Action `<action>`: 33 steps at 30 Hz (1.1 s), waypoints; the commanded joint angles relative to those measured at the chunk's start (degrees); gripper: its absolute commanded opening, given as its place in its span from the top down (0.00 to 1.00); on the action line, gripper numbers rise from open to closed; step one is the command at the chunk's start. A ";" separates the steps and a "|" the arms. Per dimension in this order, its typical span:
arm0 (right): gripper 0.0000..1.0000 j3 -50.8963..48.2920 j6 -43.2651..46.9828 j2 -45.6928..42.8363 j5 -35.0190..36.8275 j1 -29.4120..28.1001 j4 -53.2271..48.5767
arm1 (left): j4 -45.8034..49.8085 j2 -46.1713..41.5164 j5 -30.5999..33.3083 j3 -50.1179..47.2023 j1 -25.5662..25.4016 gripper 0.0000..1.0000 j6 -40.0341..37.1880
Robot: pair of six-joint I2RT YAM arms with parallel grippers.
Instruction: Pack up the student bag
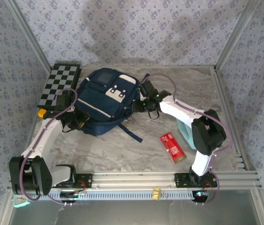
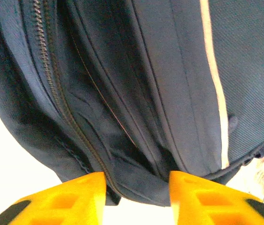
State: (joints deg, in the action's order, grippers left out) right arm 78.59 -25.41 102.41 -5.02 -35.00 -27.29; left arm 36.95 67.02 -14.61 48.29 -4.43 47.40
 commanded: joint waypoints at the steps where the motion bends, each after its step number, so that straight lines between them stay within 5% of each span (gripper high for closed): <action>1: 0.54 6.28 -4.31 3.28 -4.89 0.29 -4.39 | 4.23 -4.18 4.22 2.82 -1.95 0.52 0.14; 7: 0.56 12.56 -3.28 7.12 -0.18 -1.98 -9.08 | 3.30 -5.24 6.09 3.31 -8.54 0.47 5.53; 16: 0.50 8.20 -3.93 6.99 -0.98 -0.76 -5.94 | -11.74 -1.24 12.04 -0.63 -25.74 0.33 29.03; 25: 0.54 18.37 -9.28 13.95 -3.21 0.24 -6.89 | -11.72 9.19 12.35 7.24 -26.00 0.44 23.54; 30: 0.56 19.41 -9.17 14.88 -3.69 -0.62 -6.89 | -6.82 12.35 11.51 11.00 -26.30 0.41 17.37; 33: 0.56 18.90 -9.48 14.75 -5.34 -0.15 -9.62 | -5.25 11.06 12.10 9.26 -27.52 0.40 22.06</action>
State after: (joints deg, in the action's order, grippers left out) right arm 96.42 -33.71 116.42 -8.58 -35.18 -33.43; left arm 27.81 78.89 -3.16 57.41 -30.98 68.47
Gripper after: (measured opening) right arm 0.438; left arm 0.600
